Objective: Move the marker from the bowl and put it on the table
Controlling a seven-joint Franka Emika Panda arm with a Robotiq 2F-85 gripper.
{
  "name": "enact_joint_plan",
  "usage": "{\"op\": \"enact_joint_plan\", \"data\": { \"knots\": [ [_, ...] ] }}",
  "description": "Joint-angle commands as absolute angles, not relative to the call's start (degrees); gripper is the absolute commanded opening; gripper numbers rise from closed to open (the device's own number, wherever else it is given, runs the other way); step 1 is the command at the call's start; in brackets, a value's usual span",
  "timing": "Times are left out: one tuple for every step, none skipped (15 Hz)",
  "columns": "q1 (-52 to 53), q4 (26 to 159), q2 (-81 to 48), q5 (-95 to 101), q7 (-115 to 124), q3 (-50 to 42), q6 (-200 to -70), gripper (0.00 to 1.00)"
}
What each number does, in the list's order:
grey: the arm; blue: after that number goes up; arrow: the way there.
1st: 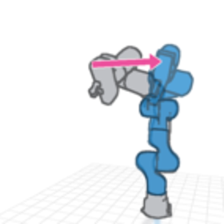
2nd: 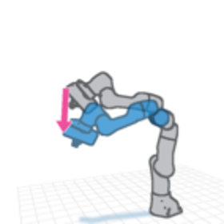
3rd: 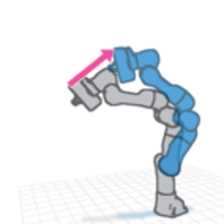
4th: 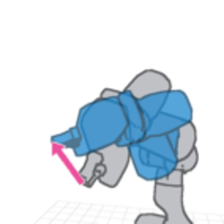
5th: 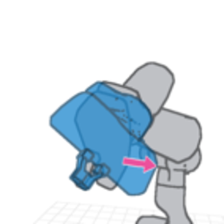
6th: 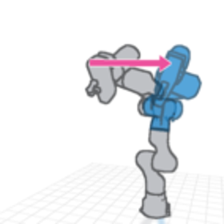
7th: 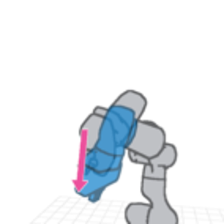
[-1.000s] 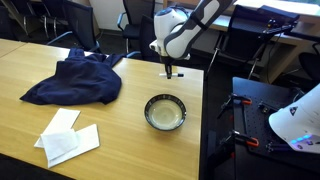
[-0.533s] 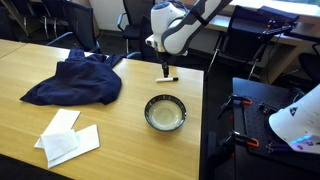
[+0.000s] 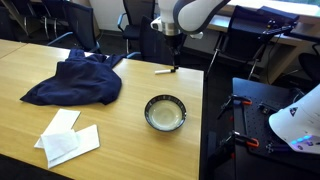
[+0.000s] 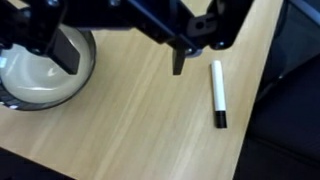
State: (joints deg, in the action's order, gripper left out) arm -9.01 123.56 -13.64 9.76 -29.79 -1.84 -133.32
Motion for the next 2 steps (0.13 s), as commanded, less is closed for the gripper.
{"op": "enact_joint_plan", "data": {
  "knots": [
    [-7.68, 128.12, -7.73, 9.73, -28.55, -1.95, -131.71, 1.0],
    [-7.29, 129.1, -6.48, 9.93, -29.0, -1.97, -131.72, 1.0]
  ]
}}
